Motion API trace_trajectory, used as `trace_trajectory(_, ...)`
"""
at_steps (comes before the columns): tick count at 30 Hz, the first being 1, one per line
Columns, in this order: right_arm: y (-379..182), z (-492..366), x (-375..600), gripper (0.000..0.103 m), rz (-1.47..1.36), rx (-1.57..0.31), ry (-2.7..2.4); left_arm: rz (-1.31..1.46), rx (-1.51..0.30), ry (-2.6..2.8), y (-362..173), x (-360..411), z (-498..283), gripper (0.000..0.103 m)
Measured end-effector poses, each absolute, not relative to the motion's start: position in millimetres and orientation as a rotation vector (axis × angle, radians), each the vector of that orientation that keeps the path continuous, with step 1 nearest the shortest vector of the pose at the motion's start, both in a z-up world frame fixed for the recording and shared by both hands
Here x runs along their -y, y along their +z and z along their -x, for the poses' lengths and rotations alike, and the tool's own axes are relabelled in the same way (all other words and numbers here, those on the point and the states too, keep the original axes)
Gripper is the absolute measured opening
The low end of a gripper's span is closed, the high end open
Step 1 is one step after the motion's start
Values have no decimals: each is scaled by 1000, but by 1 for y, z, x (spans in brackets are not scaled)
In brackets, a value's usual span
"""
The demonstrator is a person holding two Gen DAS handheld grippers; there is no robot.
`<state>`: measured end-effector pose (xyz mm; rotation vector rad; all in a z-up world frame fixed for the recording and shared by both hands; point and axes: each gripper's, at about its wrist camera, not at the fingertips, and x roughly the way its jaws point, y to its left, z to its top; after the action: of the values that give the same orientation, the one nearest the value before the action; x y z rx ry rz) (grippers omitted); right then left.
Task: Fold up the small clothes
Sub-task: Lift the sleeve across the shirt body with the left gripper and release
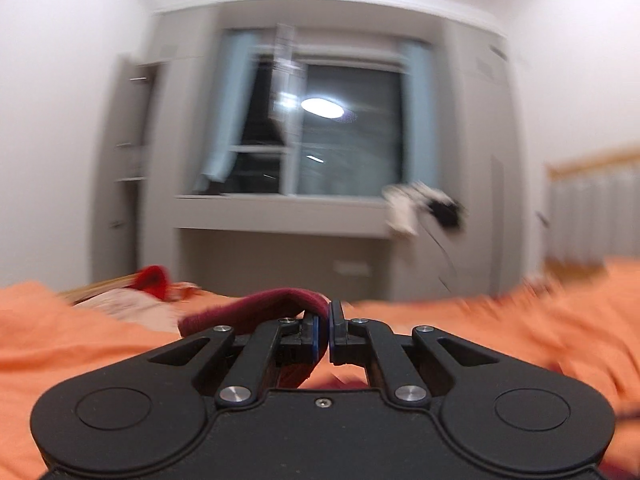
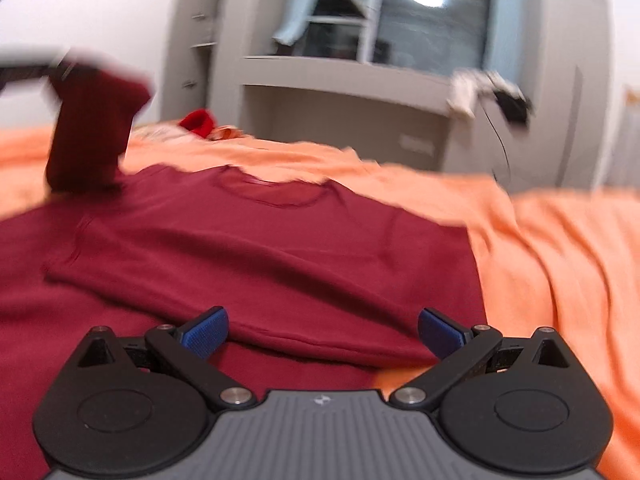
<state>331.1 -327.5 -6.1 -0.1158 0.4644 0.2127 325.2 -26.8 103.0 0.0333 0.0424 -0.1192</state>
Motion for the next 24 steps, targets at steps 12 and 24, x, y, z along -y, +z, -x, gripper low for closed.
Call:
trace_trajectory(12,-27,-360,389,103,-288,-626,203,-321,-296,-381,21,82,-319,19)
trace_trajectory(24,-28,-361,379,103,-269,-632,198,153,-472,-286,34,37,-340,54)
